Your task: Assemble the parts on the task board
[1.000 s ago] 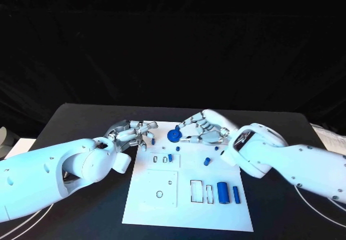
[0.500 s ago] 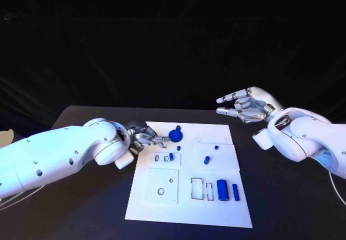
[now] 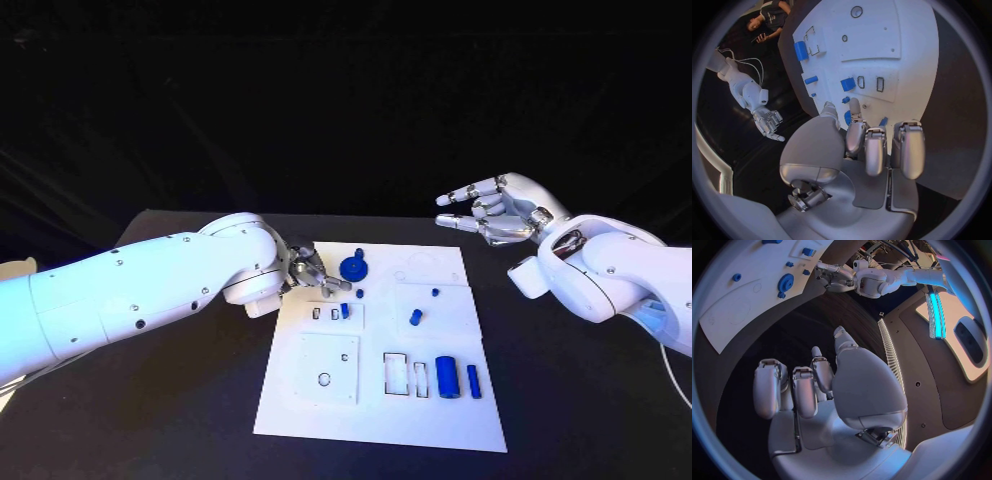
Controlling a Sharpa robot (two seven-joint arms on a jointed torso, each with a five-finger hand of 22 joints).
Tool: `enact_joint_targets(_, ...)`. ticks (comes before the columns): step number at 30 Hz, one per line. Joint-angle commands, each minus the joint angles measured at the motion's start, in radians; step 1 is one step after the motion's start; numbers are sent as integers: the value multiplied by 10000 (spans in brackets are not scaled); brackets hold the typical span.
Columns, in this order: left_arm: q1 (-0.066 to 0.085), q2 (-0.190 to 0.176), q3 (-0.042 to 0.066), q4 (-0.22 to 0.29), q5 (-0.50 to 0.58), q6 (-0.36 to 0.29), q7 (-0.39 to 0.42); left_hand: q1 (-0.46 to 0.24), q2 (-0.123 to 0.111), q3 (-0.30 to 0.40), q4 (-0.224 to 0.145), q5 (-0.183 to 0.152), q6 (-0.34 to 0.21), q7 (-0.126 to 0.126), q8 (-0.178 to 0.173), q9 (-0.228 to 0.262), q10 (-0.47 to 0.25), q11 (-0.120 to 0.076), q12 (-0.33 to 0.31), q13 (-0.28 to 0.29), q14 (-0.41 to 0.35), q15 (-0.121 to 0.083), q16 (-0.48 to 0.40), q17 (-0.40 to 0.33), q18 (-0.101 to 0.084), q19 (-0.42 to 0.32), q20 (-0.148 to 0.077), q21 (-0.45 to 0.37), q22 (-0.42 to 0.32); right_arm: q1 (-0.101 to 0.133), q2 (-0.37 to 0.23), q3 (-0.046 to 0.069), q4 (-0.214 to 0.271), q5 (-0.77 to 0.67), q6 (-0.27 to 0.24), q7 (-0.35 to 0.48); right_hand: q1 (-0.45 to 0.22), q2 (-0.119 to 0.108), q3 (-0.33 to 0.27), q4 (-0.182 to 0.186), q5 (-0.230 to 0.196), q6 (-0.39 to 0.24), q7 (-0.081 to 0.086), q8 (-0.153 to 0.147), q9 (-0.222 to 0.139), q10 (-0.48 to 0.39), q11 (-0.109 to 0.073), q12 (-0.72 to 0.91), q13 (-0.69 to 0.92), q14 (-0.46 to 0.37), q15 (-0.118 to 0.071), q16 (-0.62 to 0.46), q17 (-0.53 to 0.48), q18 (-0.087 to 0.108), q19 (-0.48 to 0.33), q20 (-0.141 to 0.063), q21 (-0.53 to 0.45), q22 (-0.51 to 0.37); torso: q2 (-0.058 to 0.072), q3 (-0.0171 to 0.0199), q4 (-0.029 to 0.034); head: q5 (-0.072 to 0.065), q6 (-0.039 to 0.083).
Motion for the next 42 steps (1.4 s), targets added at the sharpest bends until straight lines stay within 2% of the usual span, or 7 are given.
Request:
enact_joint_targets(1, 29, 191, 4, -171, -335, 852, -687, -106, 2, -83, -3, -47, -82, -12, 74, 65, 80, 3, 59, 8, 1050, -90, 30, 2629, -115, 671, -83, 63, 1707, -15, 36, -9, -30, -217, 109, -87, 22, 20, -39, -25, 68, 85, 11, 31, 9, -46, -20, -35, 185, 801, 6, -62, 1633, 87, -48, 0, -26, -16, 14, -9, -1, 32, -25)
enact_joint_targets(12, 31, 867, -10, -830, -342, 1519, -801, -103, 49, -135, -10, -46, -133, -13, 103, 136, 71, 1, 54, 11, 1050, -96, 30, 2629, -125, 690, -92, 85, 1752, -52, 113, -26, -76, -566, 78, -233, 40, 86, -116, -74, 354, 115, -4, 24, 8, -42, -38, -60, 139, 800, -13, -84, 1612, 89, -45, -20, -48, -37, 22, -36, -3, 61, -112)
enact_joint_targets(16, 30, 967, -10, -952, -342, 1691, -813, -86, 59, -154, -16, -45, -152, -14, 115, 165, 68, 0, 52, 12, 1050, -98, 30, 2629, -125, 690, -95, 85, 1751, -59, 130, -28, -63, -618, 69, -282, 48, 97, -128, -85, 409, 121, -7, 23, 8, -43, -40, -66, 130, 800, -16, -85, 1612, 89, -44, -23, -51, -40, 19, -27, -21, 66, -136)
enact_joint_targets(18, 29, 1012, -9, -1019, -342, 1757, -818, -74, 62, -164, -20, -45, -161, -14, 122, 180, 67, 0, 51, 13, 1050, -98, 30, 2629, -126, 693, -96, 88, 1757, -62, 133, -29, -57, -631, 70, -297, 51, 101, -135, -91, 434, 122, -8, 22, 8, -42, -41, -66, 127, 799, -18, -90, 1606, 90, -44, -24, -53, -43, 12, -24, -5, 61, -149)
enact_joint_targets(24, 25, 1181, -10, -1302, -343, 1928, -826, -5, 110, -184, -28, -40, -194, -16, 151, 247, 64, -2, 52, 21, 1050, -100, 30, 2629, -125, 692, -99, 86, 1753, -65, 142, -31, -70, -646, 68, -323, 74, 127, -163, -123, 611, 125, -10, 15, 6, -45, -46, -80, 104, 798, -23, -101, 1595, 90, -41, -32, -62, -50, 15, -36, 10, 36, -176)
enact_joint_targets(30, 13, 1350, -11, -1535, -343, 2122, -830, 23, 129, -195, -31, -37, -204, -18, 167, 278, 70, -3, 63, 36, 1050, -100, 30, 2629, -128, 699, -100, 95, 1772, -69, 154, -32, -70, -652, 72, -336, 81, 135, -173, -133, 663, 127, -11, 13, 5, -45, -47, -83, 97, 799, -25, -102, 1595, 91, -42, -34, -66, -55, 17, -33, -6, 46, -205)
enact_joint_targets(42, -4, 1512, -19, -1639, -343, 2410, -836, 339, 243, -207, -69, -18, -270, -26, 255, 487, 82, -9, 81, 77, 1050, -103, 30, 2629, -138, 719, -101, 117, 1823, -79, 187, -33, -79, -745, 48, -371, 80, 145, -189, -140, 728, 132, -11, 13, 6, -45, -49, -86, 89, 799, -27, -106, 1590, 91, -40, -36, -68, -56, 28, -24, 5, 21, -249)
